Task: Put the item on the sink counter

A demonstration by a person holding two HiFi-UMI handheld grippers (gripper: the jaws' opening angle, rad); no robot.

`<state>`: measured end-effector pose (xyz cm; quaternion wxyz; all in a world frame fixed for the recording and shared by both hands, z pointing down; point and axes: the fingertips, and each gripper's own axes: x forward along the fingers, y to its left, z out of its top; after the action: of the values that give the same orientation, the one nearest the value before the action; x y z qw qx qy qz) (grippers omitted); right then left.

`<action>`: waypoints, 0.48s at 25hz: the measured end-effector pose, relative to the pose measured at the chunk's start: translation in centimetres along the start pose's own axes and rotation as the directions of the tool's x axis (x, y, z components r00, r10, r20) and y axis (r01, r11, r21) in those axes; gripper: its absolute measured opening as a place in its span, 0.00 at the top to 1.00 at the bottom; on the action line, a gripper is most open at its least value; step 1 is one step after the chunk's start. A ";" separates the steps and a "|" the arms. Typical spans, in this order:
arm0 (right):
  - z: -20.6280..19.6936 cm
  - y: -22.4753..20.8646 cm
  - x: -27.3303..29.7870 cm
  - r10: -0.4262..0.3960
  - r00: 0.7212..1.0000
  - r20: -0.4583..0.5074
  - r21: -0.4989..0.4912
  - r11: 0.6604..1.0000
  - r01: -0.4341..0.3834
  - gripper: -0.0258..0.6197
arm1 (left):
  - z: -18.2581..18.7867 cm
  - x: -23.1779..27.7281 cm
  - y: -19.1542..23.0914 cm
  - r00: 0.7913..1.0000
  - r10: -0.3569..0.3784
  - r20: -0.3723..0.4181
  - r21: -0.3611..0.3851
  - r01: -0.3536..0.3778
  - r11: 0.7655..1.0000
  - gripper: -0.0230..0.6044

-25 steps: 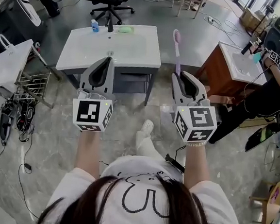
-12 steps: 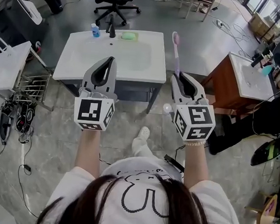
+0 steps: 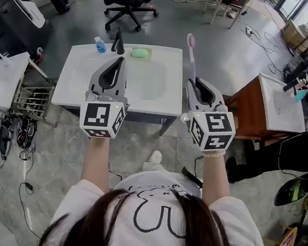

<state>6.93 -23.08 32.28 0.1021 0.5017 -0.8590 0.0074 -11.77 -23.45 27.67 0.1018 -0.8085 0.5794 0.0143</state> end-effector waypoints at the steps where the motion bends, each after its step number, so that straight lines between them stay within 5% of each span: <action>1: 0.0 -0.5 0.9 0.006 1.000 -0.005 0.001 1.000 -0.006 0.85 | -0.2 1.0 0.3 1.000 0.004 -0.002 -0.001 -0.004 1.000 0.95; 12: -3.0 -4.7 9.8 0.055 0.991 -0.120 0.096 0.994 -0.043 0.85 | -3.8 8.3 2.5 0.998 0.036 -0.047 -0.011 -0.036 0.999 0.95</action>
<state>6.89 -33.49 36.62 0.1308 0.4833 -0.8619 0.0809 -11.79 -32.65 29.81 0.0831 -0.7987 0.5960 0.0009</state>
